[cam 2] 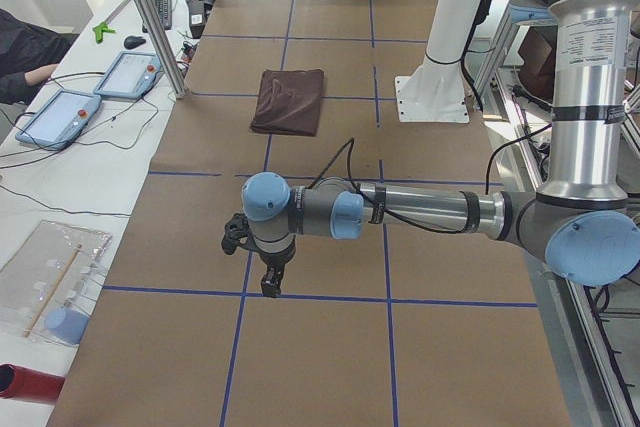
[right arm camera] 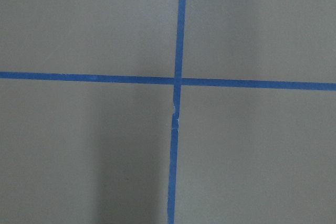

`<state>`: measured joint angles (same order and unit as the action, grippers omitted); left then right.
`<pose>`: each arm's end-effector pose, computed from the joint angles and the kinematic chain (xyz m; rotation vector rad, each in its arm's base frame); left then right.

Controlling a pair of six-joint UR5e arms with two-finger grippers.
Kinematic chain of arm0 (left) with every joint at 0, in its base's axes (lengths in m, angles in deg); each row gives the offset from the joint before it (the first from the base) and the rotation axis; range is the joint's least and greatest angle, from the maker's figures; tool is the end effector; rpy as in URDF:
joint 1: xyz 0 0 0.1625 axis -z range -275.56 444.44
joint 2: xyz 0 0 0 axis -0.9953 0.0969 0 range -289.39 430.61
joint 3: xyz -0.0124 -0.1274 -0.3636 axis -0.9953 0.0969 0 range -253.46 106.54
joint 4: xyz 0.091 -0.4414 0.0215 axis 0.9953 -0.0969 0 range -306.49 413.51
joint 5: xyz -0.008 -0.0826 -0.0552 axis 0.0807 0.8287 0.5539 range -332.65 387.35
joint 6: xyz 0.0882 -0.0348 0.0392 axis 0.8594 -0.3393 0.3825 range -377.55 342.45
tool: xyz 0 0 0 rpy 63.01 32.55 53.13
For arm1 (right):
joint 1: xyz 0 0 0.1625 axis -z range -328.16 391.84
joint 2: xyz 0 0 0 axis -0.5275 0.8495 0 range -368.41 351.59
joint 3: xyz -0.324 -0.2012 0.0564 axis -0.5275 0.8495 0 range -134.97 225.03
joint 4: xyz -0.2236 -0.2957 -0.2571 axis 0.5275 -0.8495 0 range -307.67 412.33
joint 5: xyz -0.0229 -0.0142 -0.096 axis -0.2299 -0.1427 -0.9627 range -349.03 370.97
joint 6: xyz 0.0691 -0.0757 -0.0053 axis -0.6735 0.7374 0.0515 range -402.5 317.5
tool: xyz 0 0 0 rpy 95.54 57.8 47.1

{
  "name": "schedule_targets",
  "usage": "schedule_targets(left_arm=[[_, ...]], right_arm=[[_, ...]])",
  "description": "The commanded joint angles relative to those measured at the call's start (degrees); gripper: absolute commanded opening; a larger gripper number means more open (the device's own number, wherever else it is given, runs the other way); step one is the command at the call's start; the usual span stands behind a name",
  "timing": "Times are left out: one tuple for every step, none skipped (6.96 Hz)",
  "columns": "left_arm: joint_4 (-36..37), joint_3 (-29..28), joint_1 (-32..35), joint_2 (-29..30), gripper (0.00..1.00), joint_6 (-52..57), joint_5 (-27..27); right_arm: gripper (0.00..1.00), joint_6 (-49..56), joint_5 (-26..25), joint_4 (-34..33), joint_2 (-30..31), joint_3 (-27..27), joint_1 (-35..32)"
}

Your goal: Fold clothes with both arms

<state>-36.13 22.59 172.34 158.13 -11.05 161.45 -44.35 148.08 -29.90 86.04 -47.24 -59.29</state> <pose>-0.0430 -0.5191 0.5886 0.0829 0.7678 0.1643 0.0680 -0.5056 0.6230 0.0869 -0.8221 0.0088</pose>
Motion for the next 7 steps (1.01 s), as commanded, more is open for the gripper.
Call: schedule_targets(left_arm=[[0.00, 0.01, -0.01, 0.02, 1.00, -0.79, -0.07], [-0.09, 0.01, -0.01, 0.02, 1.00, -0.79, -0.07], [0.00, -0.25, -0.01, 0.02, 1.00, -1.31, -0.07], [-0.09, -0.17, -0.01, 0.02, 1.00, -7.50, 0.02], [-0.27, 0.01, -0.01, 0.02, 1.00, -10.60, -0.07], [-0.27, -0.08, -0.01, 0.10, 1.00, -10.72, -0.07], [-0.27, -0.08, -0.01, 0.11, 1.00, -10.72, -0.07]], right_arm=[[1.00, 0.00, -1.49, -3.09, -0.13, -0.10, -0.45], [1.00, 0.00, -3.41, -4.86, -0.57, -0.97, -0.45], [1.00, 0.00, -4.47, -5.05, -0.49, -1.15, -0.45], [1.00, 0.00, -4.14, -4.96, -0.14, -1.41, -0.54], [1.00, 0.00, -3.96, -4.79, 0.03, -1.59, -0.45], [1.00, 0.00, -3.87, -4.70, 0.04, -1.59, -0.45], [1.00, 0.00, -3.78, -4.70, 0.04, -1.59, -0.54]])
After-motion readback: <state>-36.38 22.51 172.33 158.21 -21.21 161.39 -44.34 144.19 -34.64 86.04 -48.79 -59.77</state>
